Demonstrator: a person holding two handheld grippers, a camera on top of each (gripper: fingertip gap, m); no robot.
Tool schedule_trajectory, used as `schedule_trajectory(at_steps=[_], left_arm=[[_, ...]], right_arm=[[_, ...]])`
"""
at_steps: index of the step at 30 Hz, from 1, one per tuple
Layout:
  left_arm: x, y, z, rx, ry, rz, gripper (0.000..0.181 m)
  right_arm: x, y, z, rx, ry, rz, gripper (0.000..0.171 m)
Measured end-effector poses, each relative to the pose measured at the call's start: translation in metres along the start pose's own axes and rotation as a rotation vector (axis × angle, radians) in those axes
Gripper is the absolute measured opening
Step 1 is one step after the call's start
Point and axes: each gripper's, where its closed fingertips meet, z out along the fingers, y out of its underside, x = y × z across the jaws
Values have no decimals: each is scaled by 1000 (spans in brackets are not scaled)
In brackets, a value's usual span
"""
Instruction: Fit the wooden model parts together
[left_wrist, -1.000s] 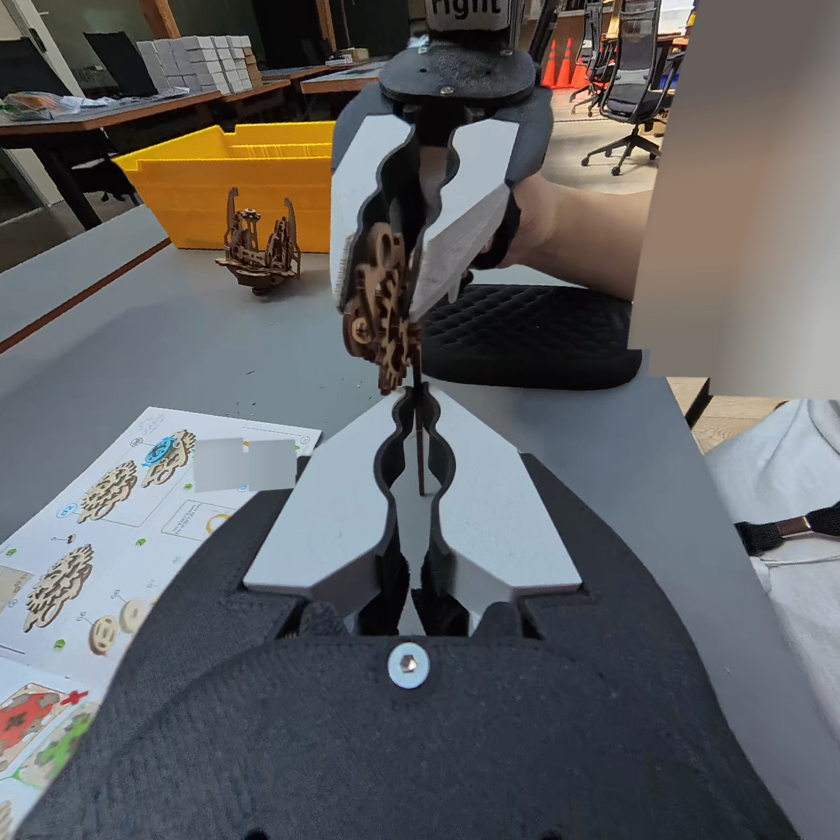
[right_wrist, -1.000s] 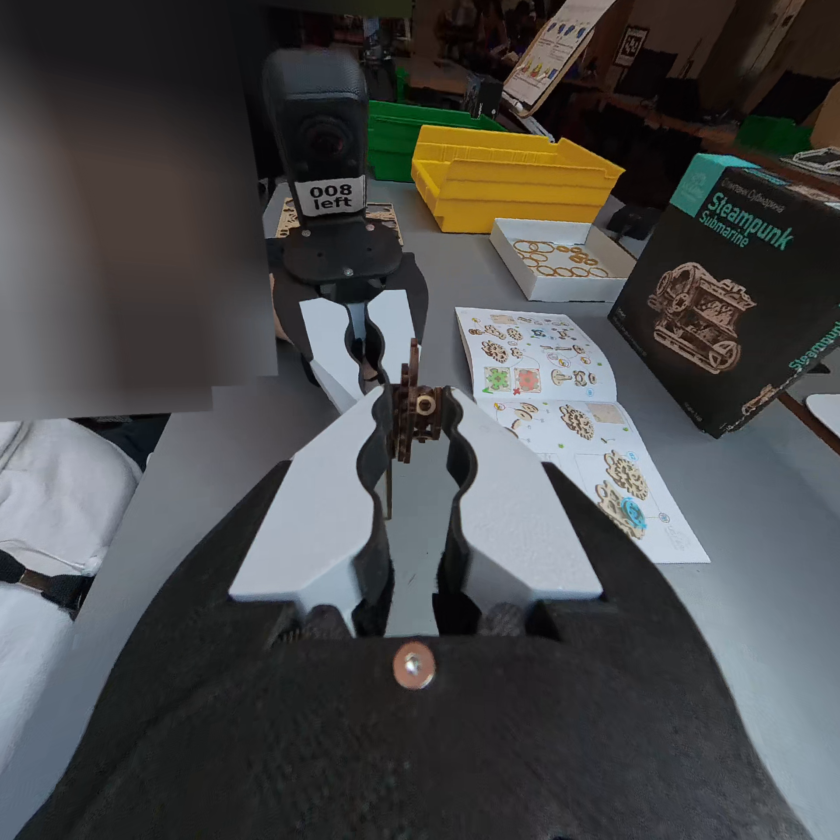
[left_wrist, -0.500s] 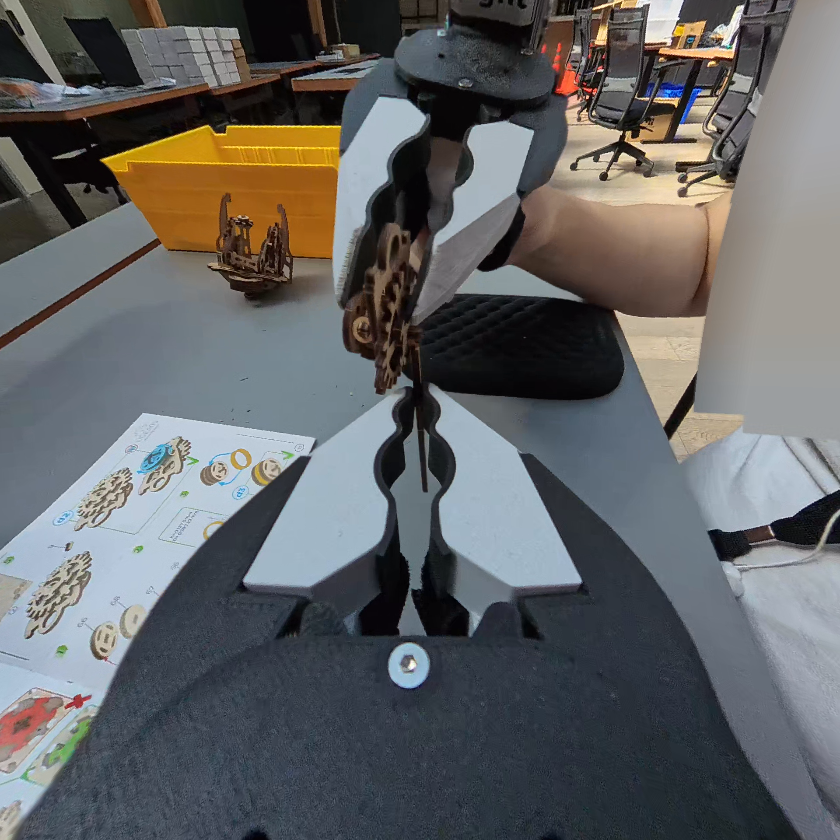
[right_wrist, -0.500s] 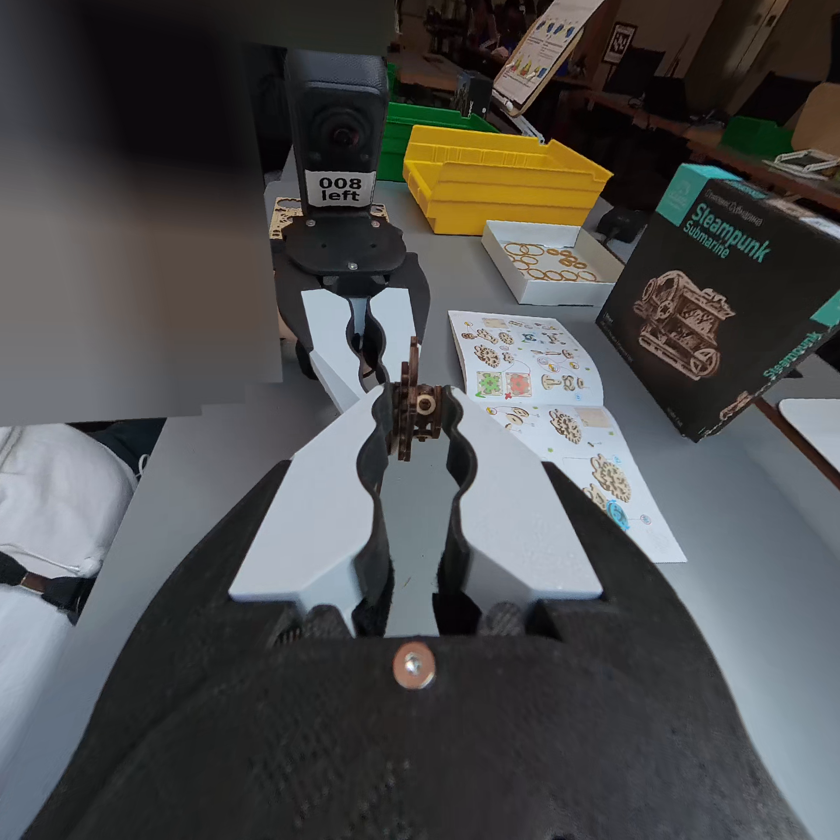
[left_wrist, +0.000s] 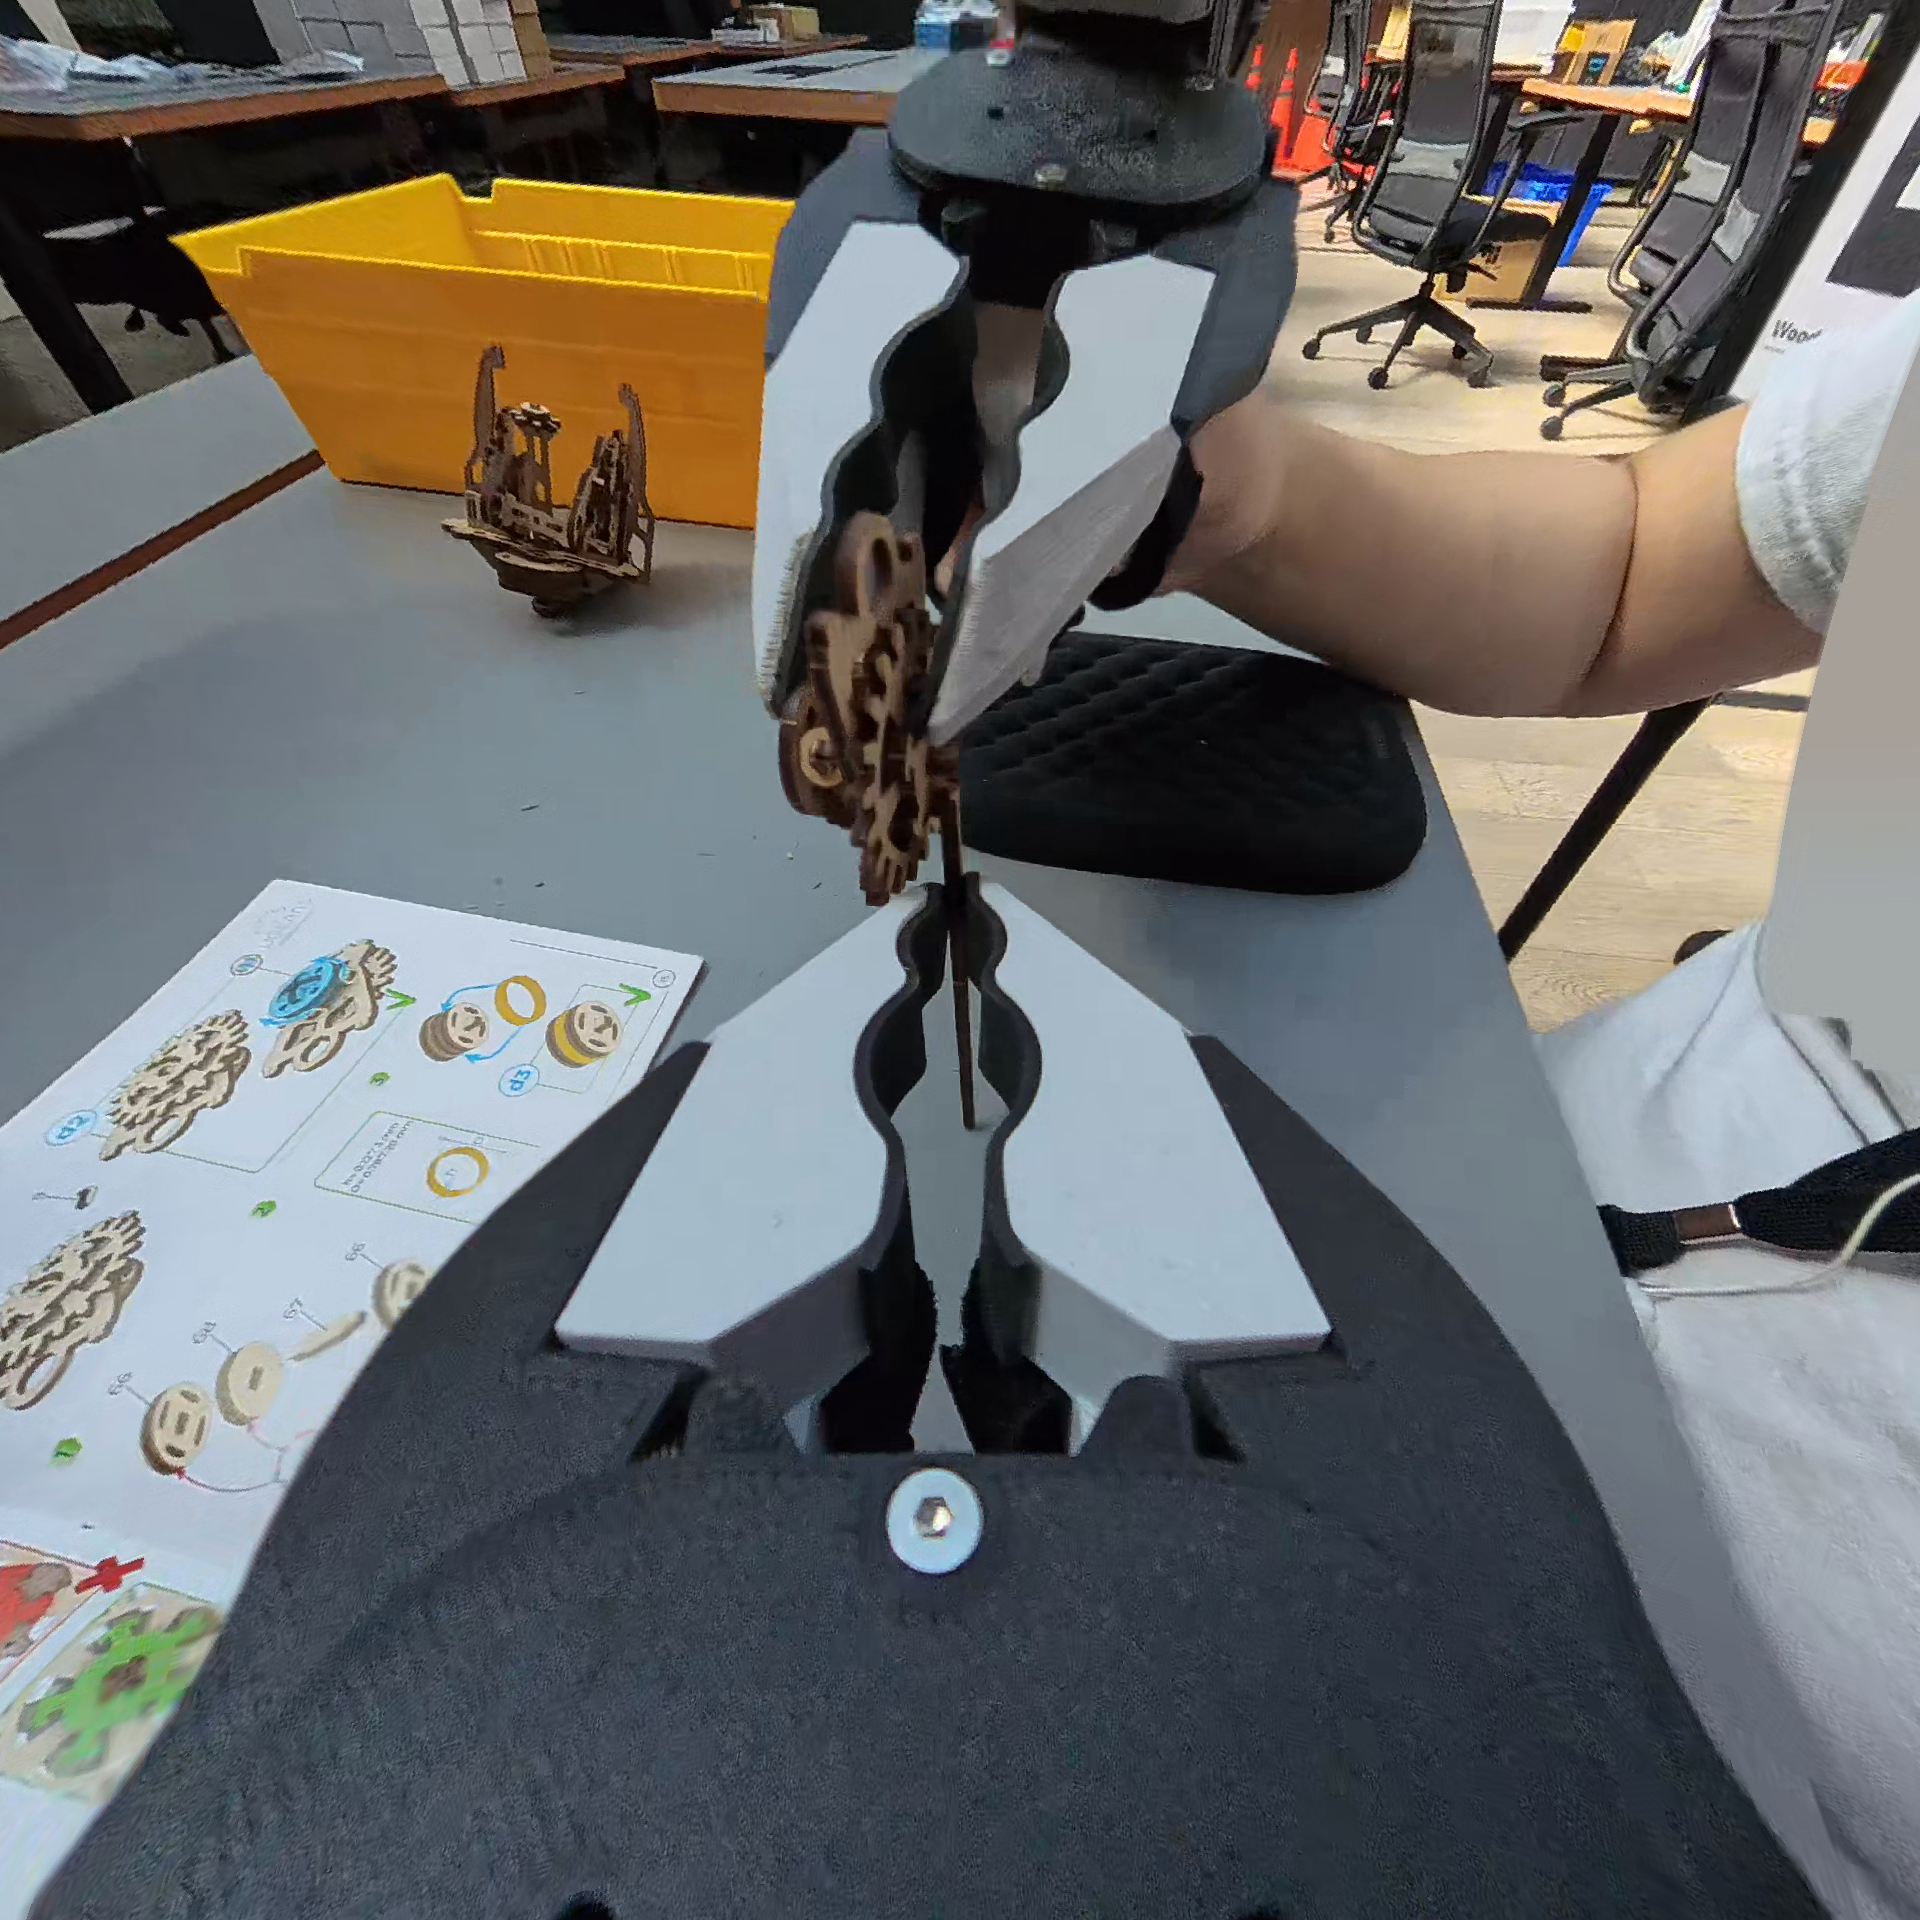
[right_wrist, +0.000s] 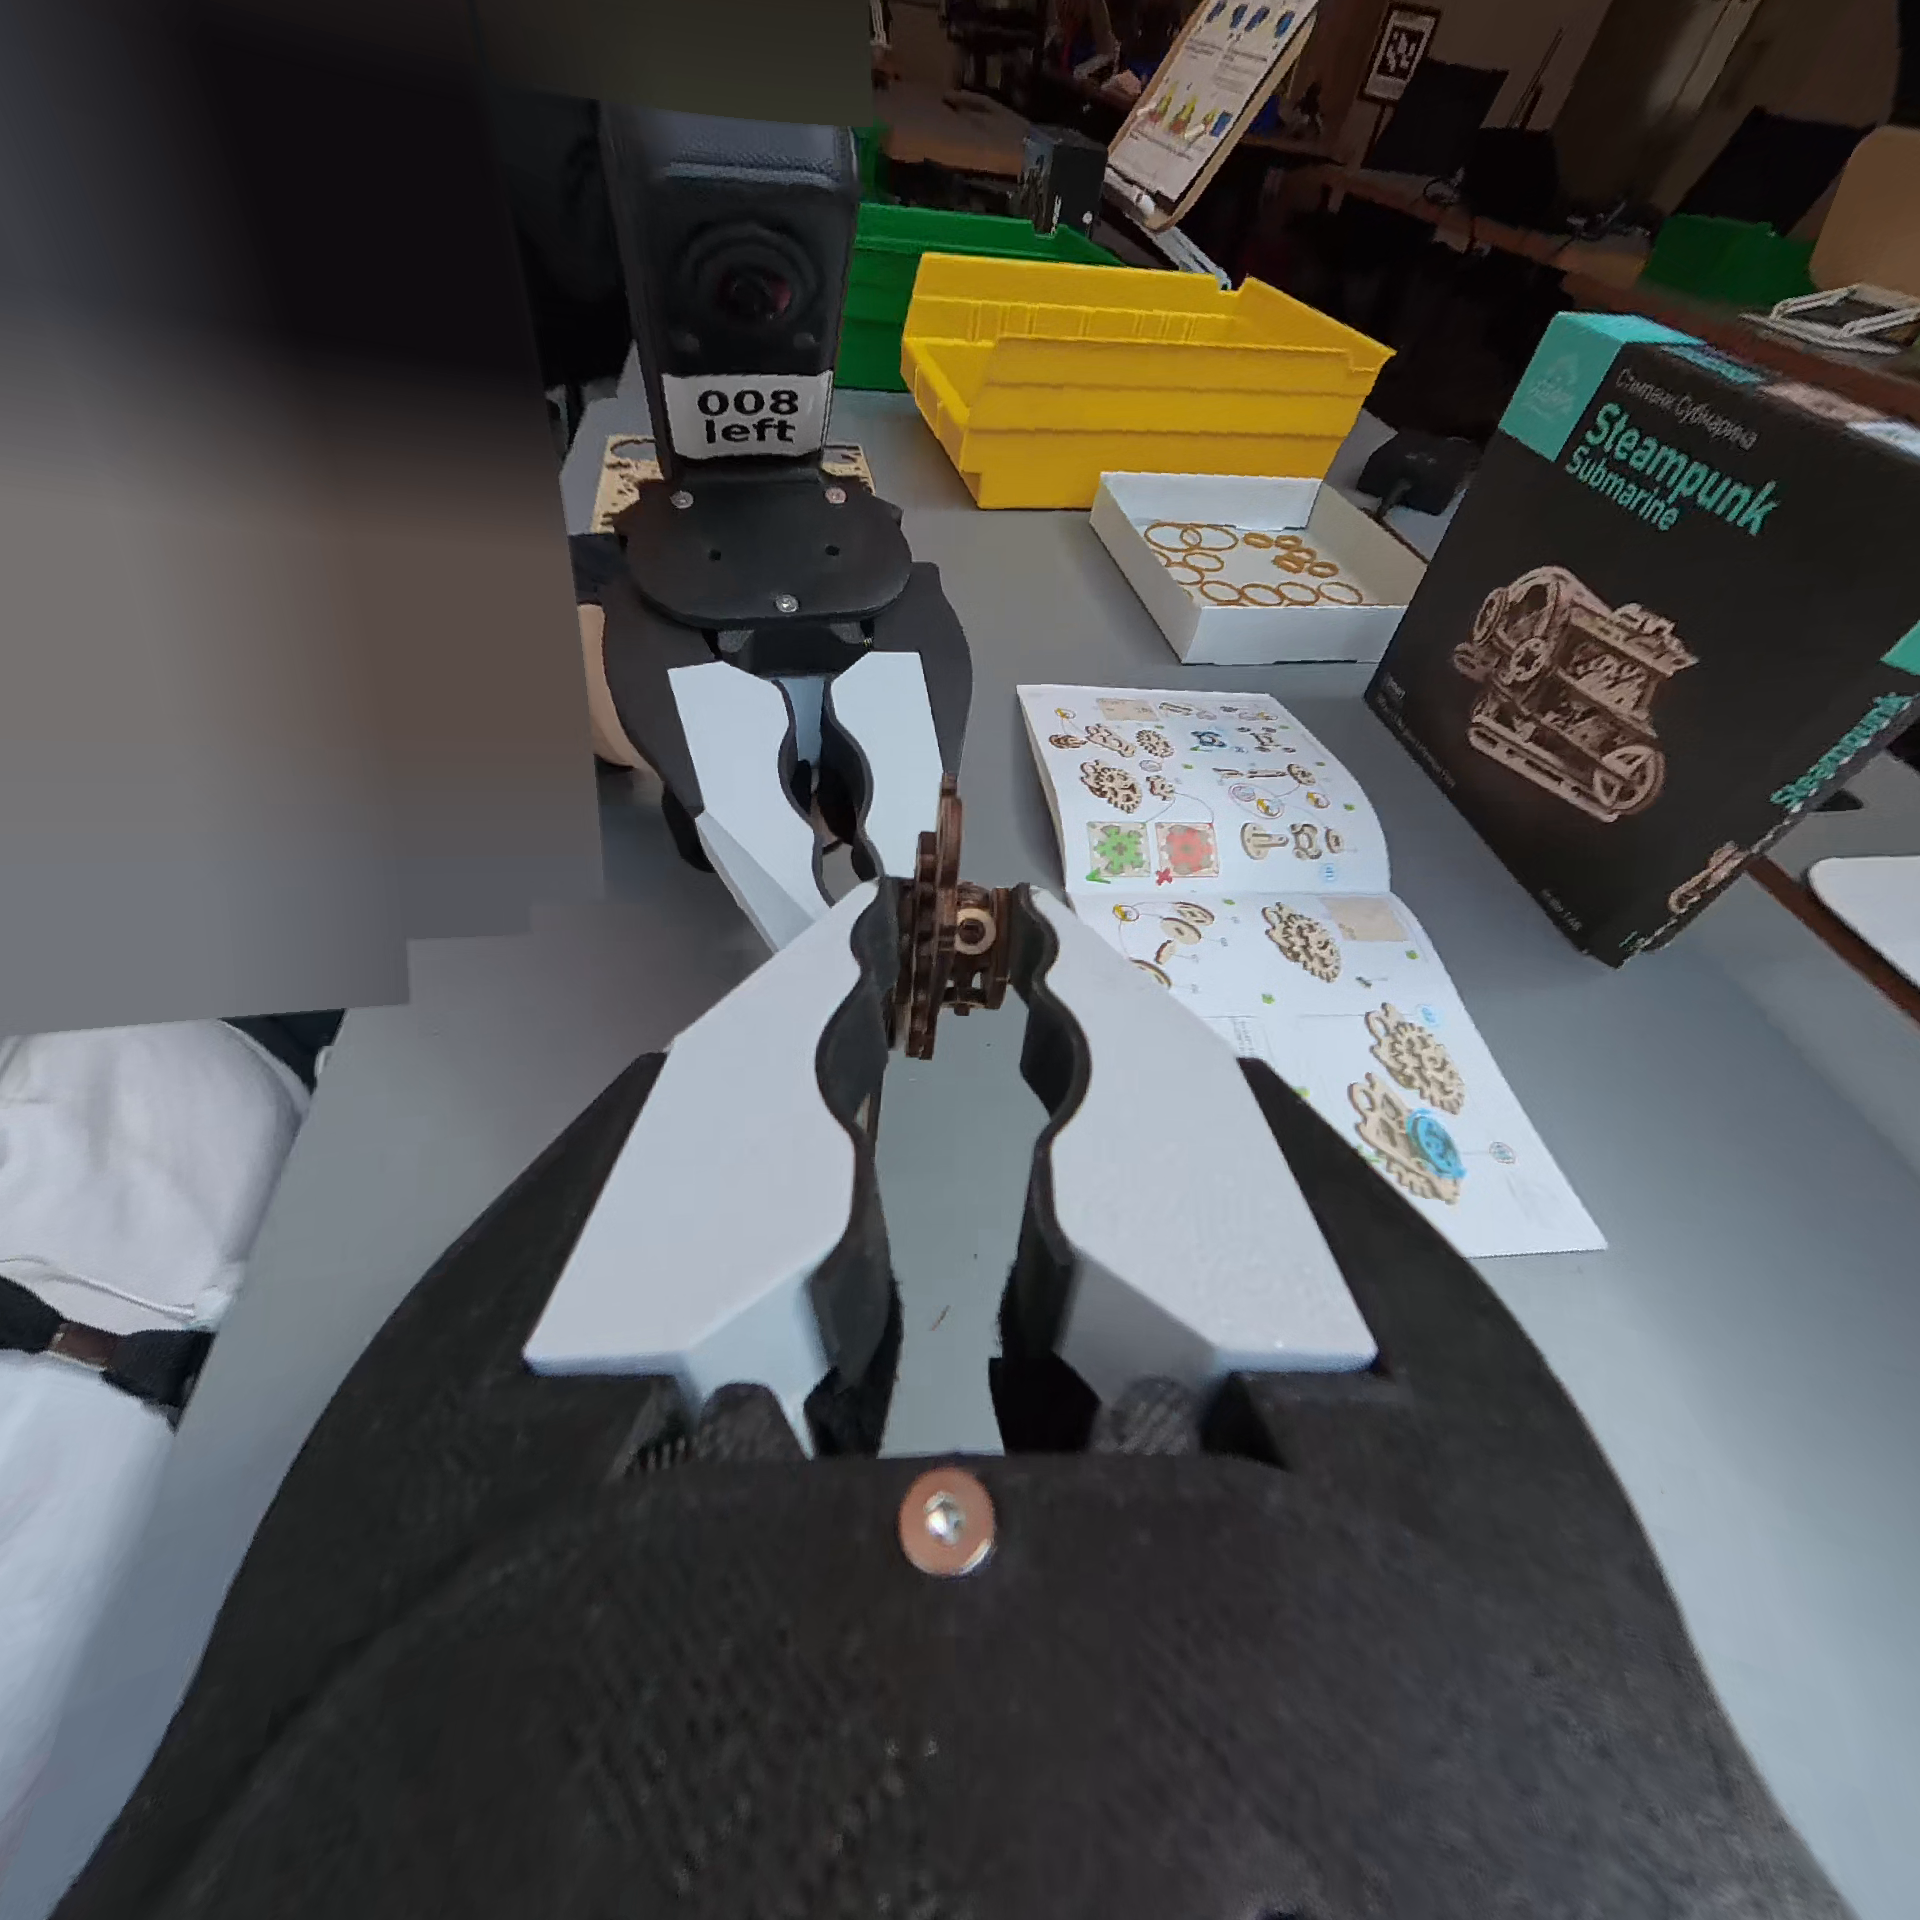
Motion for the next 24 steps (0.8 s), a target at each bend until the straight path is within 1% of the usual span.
schedule_trajectory(at_steps=[1, 3, 4, 5, 6, 7, 8, 9, 10, 11, 12, 13, 15, 16, 17, 18, 19, 21, 22, 24], left_arm=[[1, -2, -1, 8, 17, -25, 0], [3, -11, -4, 55, 7, -3, 0], [1, -8, -3, 32, -9, 16, 0], [-1, -2, -1, 7, -18, 13, 0], [-1, -1, 0, 8, -4, -11, 0], [2, -3, -1, 17, 15, -32, 0], [3, -8, -2, 39, 18, -29, 0], [3, -11, -3, 53, 11, -14, 0], [1, -6, -1, 26, 3, -10, 0], [-1, -1, 1, 10, 2, -29, 0], [-1, 0, 1, 12, 21, -64, 0], [1, -2, 0, 18, 41, -88, 0], [3, -11, -2, 57, 31, -57, 0], [1, -4, 0, 16, 16, -36, 4], [-1, 1, 2, 0, 11, -33, 0], [-1, 0, 1, 9, 19, -51, 0], [1, -3, -1, 22, 26, -57, 0], [3, -8, -3, 42, -8, 14, 0], [0, -2, -1, 8, -24, 34, 0], [-1, 0, -1, 17, 2, -17, 0]], right_arm=[[1, 2, -1, -7, -25, 63, 20], [-2, -9, -5, 16, -3, 0, 20], [-2, -10, -4, 10, 12, -32, 20], [0, 0, 1, -24, 10, -23, 20], [2, 0, 1, 16, -3, 29, 19], [2, 2, 0, 1, -28, 78, 20], [0, -2, -2, -3, -20, 48, 20], [-2, -10, -4, 10, 8, -29, 20], [-2, -10, -3, 3, 32, -71, 20], [-1, 2, 3, -30, 25, -53, 23], [3, 1, 3, 23, 8, 11, 19], [4, 5, 1, -4, -16, 59, 20], [0, -9, -4, 14, 20, -48, 20], [-1, -7, -2, 3, 29, -71, 20], [2, 7, 2, -39, 26, -35, 24], [3, 4, 1, 15, -6, 32, 20], [3, 4, 0, -8, -15, 54, 20], [-3, -9, -3, 4, 24, -73, 20], [-3, -5, 0, -7, 26, -75, 20], [2, 3, 2, 18, -11, 44, 20]])
